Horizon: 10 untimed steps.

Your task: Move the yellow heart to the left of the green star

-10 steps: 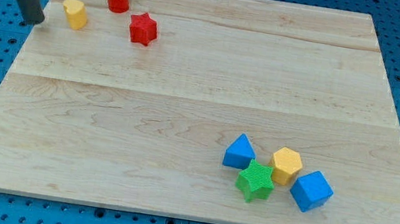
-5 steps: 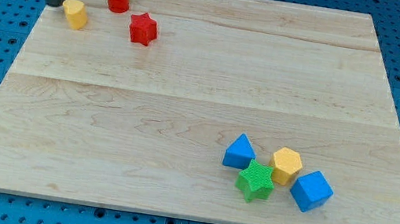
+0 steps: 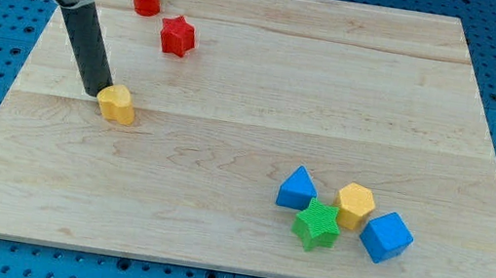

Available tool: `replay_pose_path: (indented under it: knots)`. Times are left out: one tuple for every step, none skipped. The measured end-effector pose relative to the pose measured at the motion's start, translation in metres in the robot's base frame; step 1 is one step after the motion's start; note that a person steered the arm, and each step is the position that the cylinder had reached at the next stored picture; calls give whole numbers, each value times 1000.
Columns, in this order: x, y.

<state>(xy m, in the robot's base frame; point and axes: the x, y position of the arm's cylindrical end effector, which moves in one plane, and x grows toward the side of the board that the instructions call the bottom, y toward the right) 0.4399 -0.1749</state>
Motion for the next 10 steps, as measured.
replay_pose_path:
  knots:
    - [43, 87]
    - [84, 154]
    - [105, 100]
    - [120, 31]
    - [171, 73]
    - [150, 80]
    - [145, 127]
    - [139, 158]
    - [128, 168]
    - [106, 134]
